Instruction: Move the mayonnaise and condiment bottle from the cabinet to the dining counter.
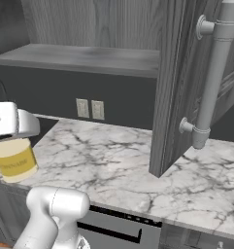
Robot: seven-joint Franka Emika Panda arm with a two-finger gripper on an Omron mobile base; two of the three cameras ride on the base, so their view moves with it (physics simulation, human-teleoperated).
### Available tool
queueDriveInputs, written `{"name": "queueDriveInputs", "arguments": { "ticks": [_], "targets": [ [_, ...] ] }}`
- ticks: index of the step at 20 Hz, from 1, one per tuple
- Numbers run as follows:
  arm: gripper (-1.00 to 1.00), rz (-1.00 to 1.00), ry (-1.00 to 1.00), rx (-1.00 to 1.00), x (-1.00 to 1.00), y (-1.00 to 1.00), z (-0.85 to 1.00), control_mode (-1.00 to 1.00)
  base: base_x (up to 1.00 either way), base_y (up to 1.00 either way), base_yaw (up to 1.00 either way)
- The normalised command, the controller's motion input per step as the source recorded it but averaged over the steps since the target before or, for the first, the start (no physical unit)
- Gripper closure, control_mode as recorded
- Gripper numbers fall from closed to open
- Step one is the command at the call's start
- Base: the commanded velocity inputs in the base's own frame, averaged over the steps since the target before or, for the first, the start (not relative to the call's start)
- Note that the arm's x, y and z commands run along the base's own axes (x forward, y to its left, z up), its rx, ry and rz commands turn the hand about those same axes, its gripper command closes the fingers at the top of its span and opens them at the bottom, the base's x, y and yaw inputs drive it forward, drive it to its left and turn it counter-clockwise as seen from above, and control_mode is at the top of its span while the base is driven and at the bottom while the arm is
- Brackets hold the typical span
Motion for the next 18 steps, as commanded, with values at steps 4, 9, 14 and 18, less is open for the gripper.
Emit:
{"name": "queueDriveInputs", "arguments": {
  "ticks": [4,9,14,18],
  "targets": [
    [1.0,0.0,0.0,0.0,0.0,0.0,0.0,1.0,-0.06,0.04,0.0],
    [1.0,0.0,0.0,0.0,0.0,0.0,0.0,1.0,-0.42,0.25,0.0],
    [1.0,0.0,0.0,0.0,0.0,0.0,0.0,1.0,-0.58,0.35,0.0],
    [1.0,0.0,0.0,0.0,0.0,0.0,0.0,1.0,-0.6,0.41,0.14]
  ]
}}
